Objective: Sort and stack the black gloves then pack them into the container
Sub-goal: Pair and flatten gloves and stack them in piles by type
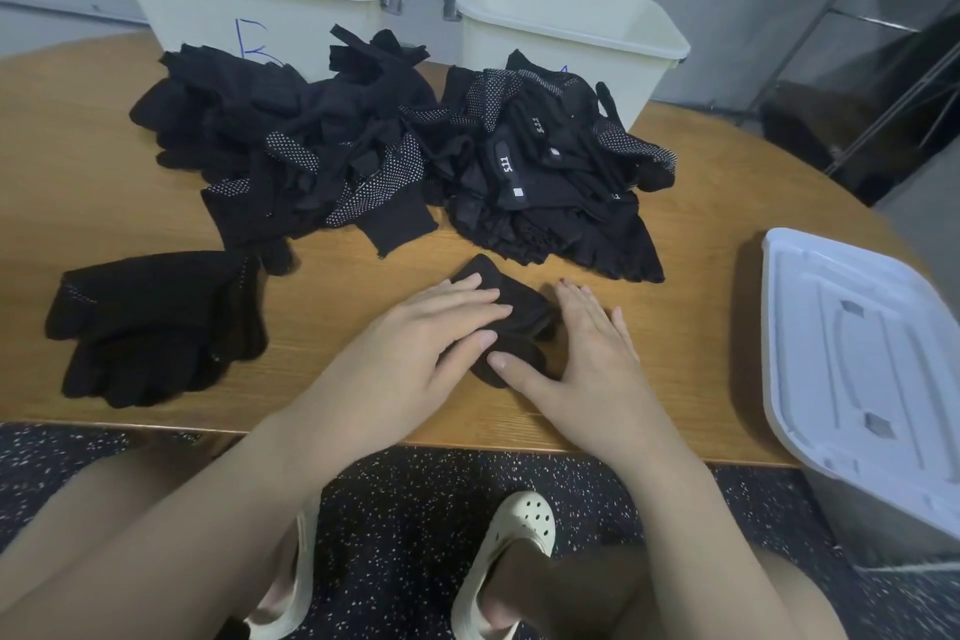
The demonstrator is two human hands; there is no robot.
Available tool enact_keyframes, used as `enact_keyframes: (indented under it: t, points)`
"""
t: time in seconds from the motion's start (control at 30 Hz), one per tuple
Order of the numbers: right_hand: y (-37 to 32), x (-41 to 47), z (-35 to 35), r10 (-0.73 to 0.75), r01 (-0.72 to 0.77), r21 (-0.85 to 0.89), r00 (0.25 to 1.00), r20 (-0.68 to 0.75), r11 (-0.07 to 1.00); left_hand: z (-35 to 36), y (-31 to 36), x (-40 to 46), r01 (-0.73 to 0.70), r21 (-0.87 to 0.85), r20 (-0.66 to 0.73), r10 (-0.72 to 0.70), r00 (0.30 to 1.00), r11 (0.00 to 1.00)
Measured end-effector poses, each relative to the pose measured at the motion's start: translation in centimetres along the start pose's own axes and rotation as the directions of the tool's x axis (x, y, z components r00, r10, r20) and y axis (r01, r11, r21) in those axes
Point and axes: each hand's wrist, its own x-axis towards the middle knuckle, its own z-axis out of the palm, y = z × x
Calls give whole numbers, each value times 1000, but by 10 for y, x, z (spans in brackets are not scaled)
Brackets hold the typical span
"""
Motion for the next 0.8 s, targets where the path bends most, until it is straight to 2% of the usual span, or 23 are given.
enact_keyframes:
  t: [0.4, 0.47, 0.53, 0.67, 0.8]
  points:
    - [3, 0, -3, -22, 23, -29, 998, 54, 999, -10, -6, -4, -16, 77, 103, 8, 995, 997]
    - [6, 0, -5, -59, 60, -15, 995, 76, 998, -11, -4, -4, 3, 52, 68, -6, 998, 999]
    - [8, -3, -7, -128, 129, -9, 988, 86, 992, -12, -4, -2, 4, 97, 40, -8, 999, 995]
    - [5, -8, -7, -249, 245, 71, 966, 62, 967, -22, -11, 9, -43, 241, 98, 20, 995, 970]
    - [-4, -4, 1, -302, 296, 127, 953, 31, 947, -26, -17, 20, -46, 245, 152, 8, 988, 969]
